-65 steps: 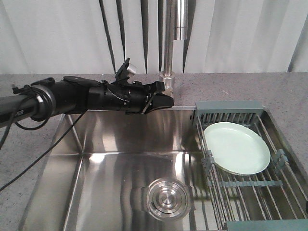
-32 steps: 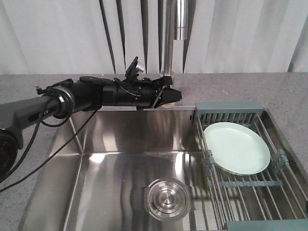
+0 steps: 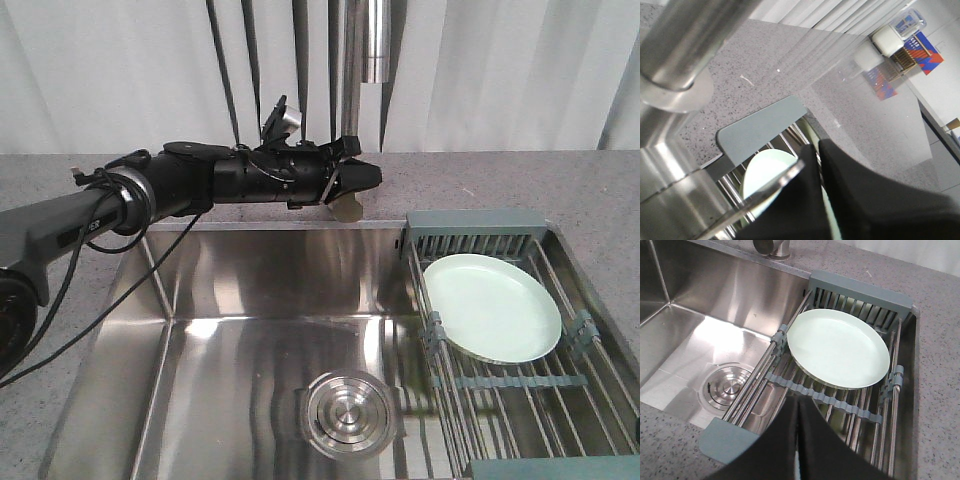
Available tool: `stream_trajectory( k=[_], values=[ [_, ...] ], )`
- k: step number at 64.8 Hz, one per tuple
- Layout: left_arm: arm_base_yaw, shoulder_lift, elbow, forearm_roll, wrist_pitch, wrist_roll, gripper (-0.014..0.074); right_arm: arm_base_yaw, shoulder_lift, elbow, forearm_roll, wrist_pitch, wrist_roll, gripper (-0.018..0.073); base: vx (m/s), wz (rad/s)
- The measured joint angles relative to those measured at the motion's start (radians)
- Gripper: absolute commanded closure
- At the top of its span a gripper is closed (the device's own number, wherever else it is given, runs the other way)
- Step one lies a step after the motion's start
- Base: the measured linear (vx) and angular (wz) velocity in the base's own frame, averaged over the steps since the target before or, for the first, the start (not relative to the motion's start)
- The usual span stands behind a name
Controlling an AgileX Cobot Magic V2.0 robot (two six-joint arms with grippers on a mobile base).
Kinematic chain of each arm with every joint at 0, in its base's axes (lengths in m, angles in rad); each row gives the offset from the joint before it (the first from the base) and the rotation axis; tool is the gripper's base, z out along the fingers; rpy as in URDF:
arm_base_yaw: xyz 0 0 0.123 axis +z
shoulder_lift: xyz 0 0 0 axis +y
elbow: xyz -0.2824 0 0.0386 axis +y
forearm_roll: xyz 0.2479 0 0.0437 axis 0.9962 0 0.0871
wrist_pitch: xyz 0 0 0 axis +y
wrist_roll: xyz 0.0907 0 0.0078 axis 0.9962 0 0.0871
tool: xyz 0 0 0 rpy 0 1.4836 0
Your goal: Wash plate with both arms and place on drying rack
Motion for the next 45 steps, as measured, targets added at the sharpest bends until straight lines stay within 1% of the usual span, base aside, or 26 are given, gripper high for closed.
stream_trajectory(
  k=[5, 15, 20, 23, 27, 30, 36, 39, 41, 45],
  values=[
    [0.003, -0.006, 0.000, -0.002, 0.030, 0.000, 0.0575, 0.000, 0.000, 0.000, 0.000, 0.000, 0.000, 0.0564, 0.00, 0.00],
    [0.018, -0.038, 0.000, 0.001, 0.151, -0.009, 0.0575, 0.000, 0.000, 0.000, 0.000, 0.000, 0.000, 0.0564, 0.00, 0.00],
    [0.030, -0.061, 0.000, 0.021, 0.205, -0.034, 0.0575, 0.000, 0.000, 0.000, 0.000, 0.000, 0.000, 0.0564, 0.00, 0.00],
    [0.040, -0.077, -0.001, 0.056, 0.230, -0.057, 0.0575, 0.000, 0.000, 0.000, 0.000, 0.000, 0.000, 0.0564, 0.00, 0.00],
    [0.055, -0.099, -0.004, 0.126, 0.261, -0.110, 0.0575, 0.000, 0.000, 0.000, 0.000, 0.000, 0.000, 0.0564, 0.00, 0.00],
    [0.068, -0.116, -0.005, 0.200, 0.287, -0.151, 0.0575, 0.000, 0.000, 0.000, 0.000, 0.000, 0.000, 0.0564, 0.00, 0.00],
    [0.093, -0.157, -0.005, 0.376, 0.341, -0.226, 0.0575, 0.000, 0.000, 0.000, 0.000, 0.000, 0.000, 0.0564, 0.00, 0.00],
    [0.103, -0.183, -0.005, 0.478, 0.364, -0.260, 0.0575, 0.000, 0.000, 0.000, 0.000, 0.000, 0.000, 0.0564, 0.00, 0.00],
    [0.110, -0.204, -0.005, 0.535, 0.379, -0.281, 0.0575, 0.000, 0.000, 0.000, 0.000, 0.000, 0.000, 0.0564, 0.00, 0.00],
    [0.122, -0.252, -0.005, 0.624, 0.399, -0.318, 0.0575, 0.000, 0.000, 0.000, 0.000, 0.000, 0.000, 0.0564, 0.00, 0.00]
  ],
)
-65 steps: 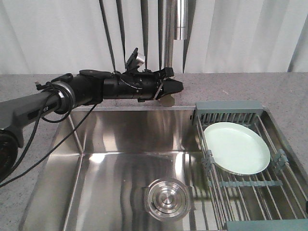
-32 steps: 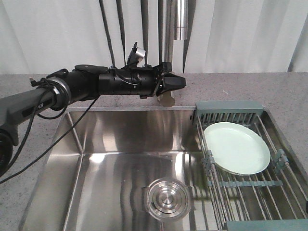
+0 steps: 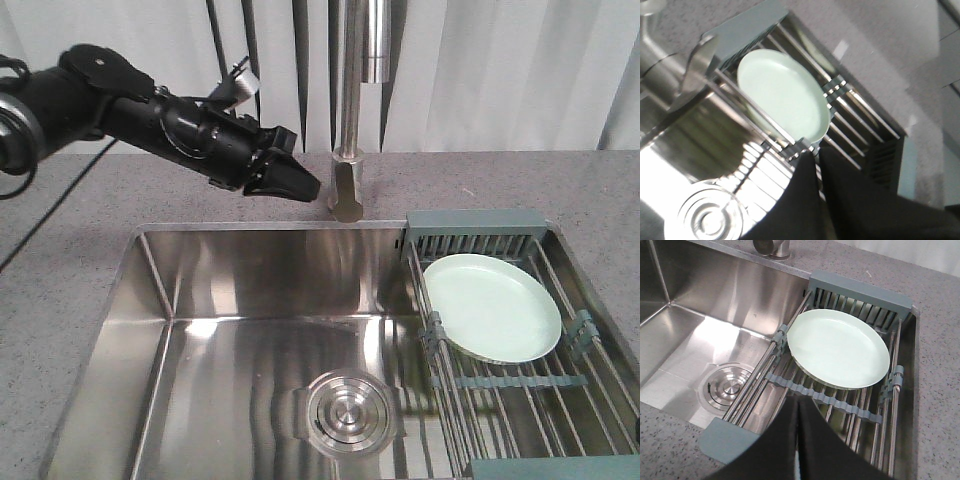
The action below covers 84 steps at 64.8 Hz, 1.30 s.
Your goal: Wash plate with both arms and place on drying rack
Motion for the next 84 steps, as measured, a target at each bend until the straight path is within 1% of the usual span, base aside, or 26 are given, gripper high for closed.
stream_trajectory(
  k=[14, 19, 26, 36, 47, 53, 56, 63, 69, 77, 84],
  values=[
    [0.022, -0.177, 0.000, 0.247, 0.039, -0.088, 0.0575, 0.000, 0.000, 0.000, 0.000, 0.001, 0.000, 0.0564, 0.00, 0.00],
    [0.022, -0.247, 0.014, 0.297, 0.039, -0.115, 0.0575, 0.000, 0.000, 0.000, 0.000, 0.001, 0.000, 0.0564, 0.00, 0.00],
    [0.022, -0.378, 0.075, 0.326, 0.041, -0.127, 0.0575, 0.000, 0.000, 0.000, 0.000, 0.001, 0.000, 0.0564, 0.00, 0.00],
    [0.022, -0.612, 0.261, 0.392, 0.021, -0.128, 0.0575, 0.000, 0.000, 0.000, 0.000, 0.001, 0.000, 0.0564, 0.00, 0.00],
    [0.022, -0.901, 0.553, 0.497, -0.089, -0.157, 0.0575, 0.000, 0.000, 0.000, 0.000, 0.000, 0.000, 0.0564, 0.00, 0.00],
    [0.022, -1.091, 0.735, 0.523, -0.182, -0.184, 0.0575, 0.000, 0.000, 0.000, 0.000, -0.008, 0.002, 0.0564, 0.00, 0.00],
    [0.022, -1.180, 0.839, 0.528, -0.230, -0.196, 0.0575, 0.000, 0.000, 0.000, 0.000, -0.019, 0.005, 0.0564, 0.00, 0.00],
    [0.022, -1.384, 1.023, 0.532, -0.345, -0.222, 0.0575, 0.000, 0.000, 0.000, 0.000, -0.040, 0.022, 0.0564, 0.00, 0.00],
    [0.022, -1.541, 1.167, 0.533, -0.427, -0.273, 0.0575, 0.000, 0.000, 0.000, 0.000, -0.049, 0.037, 0.0564, 0.00, 0.00],
    [0.022, -1.677, 1.269, 0.534, -0.487, -0.310, 0.0575, 0.000, 0.000, 0.000, 0.000, -0.050, 0.040, 0.0564, 0.00, 0.00],
    [0.022, -1.706, 1.307, 0.536, -0.508, -0.314, 0.0575, 0.000, 0.000, 0.000, 0.000, -0.052, 0.040, 0.0564, 0.00, 0.00]
  ],
)
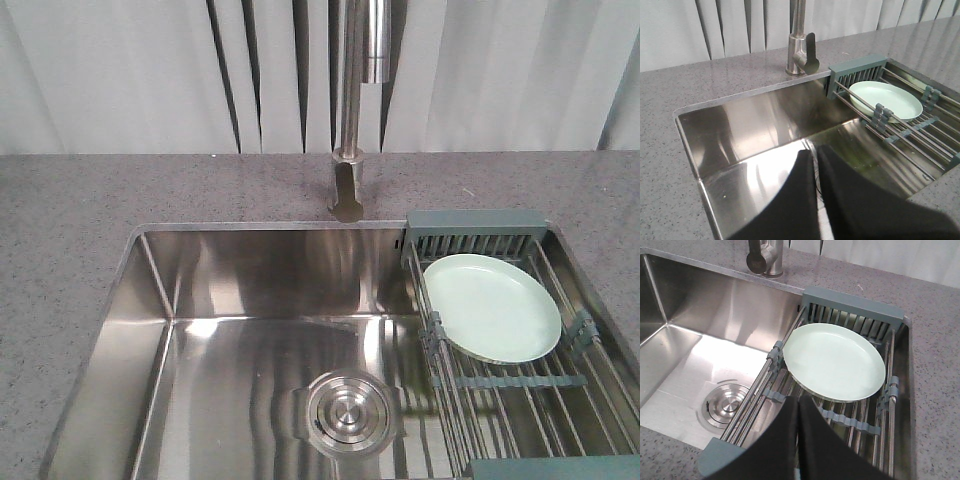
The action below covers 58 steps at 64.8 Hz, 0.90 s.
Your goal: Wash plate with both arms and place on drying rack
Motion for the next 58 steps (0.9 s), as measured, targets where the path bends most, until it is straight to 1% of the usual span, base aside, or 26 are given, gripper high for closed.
stream_trajectory(
  k=[51, 53, 58],
  values=[
    [0.000, 0.000, 0.004, 0.001, -0.007, -0.001, 0.0575, 0.000, 0.000, 0.000, 0.000, -0.003, 0.001, 0.0564, 0.00, 0.00],
    [0.000, 0.000, 0.008, 0.003, -0.011, 0.000, 0.0575, 0.000, 0.000, 0.000, 0.000, -0.003, 0.001, 0.0564, 0.00, 0.00],
    [0.000, 0.000, 0.024, 0.040, -0.030, 0.005, 0.0575, 0.000, 0.000, 0.000, 0.001, -0.003, 0.001, 0.0564, 0.00, 0.00]
  ],
)
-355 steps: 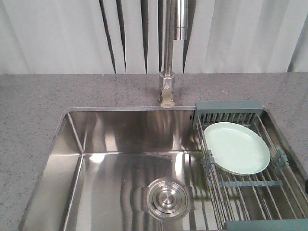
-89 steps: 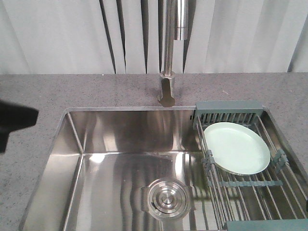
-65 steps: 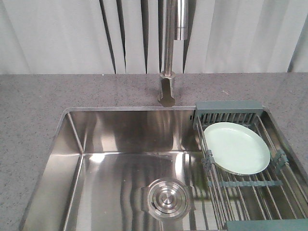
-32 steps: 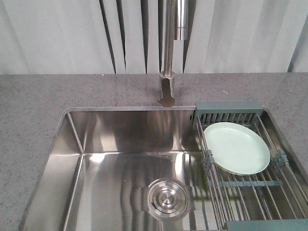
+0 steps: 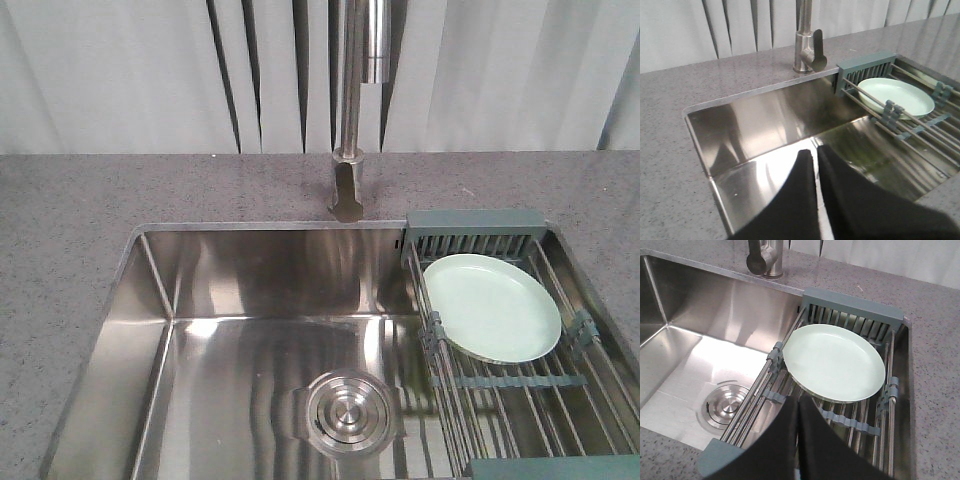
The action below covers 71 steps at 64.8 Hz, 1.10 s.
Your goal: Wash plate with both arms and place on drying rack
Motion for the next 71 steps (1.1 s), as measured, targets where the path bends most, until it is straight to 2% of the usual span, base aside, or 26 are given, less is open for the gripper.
stream_trajectory(
  k=[5, 11, 23, 34, 42, 47, 61, 71],
  values=[
    [0.000, 0.000, 0.045, 0.049, -0.051, -0.001, 0.0575, 0.000, 0.000, 0.000, 0.000, 0.000, 0.000, 0.0564, 0.00, 0.00],
    [0.000, -0.004, 0.140, 0.108, -0.170, -0.014, 0.0575, 0.000, 0.000, 0.000, 0.000, 0.000, 0.000, 0.0564, 0.00, 0.00],
    [0.000, -0.065, 0.347, 0.186, -0.388, -0.102, 0.0575, 0.000, 0.000, 0.000, 0.000, 0.000, 0.000, 0.0564, 0.00, 0.00],
    [0.000, -0.168, 0.497, 0.241, -0.504, -0.153, 0.0575, 0.000, 0.000, 0.000, 0.001, 0.000, 0.000, 0.0564, 0.00, 0.00],
    [0.002, -0.250, 0.546, 0.268, -0.489, -0.163, 0.0575, 0.000, 0.000, 0.000, 0.001, 0.000, 0.000, 0.0564, 0.00, 0.00],
    [0.027, -0.302, 0.547, 0.302, -0.485, -0.164, 0.0575, 0.000, 0.000, 0.000, 0.002, 0.000, 0.000, 0.0564, 0.00, 0.00],
    [0.189, -0.335, 0.548, 0.347, -0.462, -0.168, 0.0575, 0.000, 0.000, 0.000, 0.004, 0.001, 0.000, 0.0564, 0.00, 0.00],
    [0.250, -0.335, 0.548, 0.367, -0.451, -0.196, 0.0575, 0.000, 0.000, 0.000, 0.004, 0.004, 0.000, 0.0564, 0.00, 0.00]
  ],
)
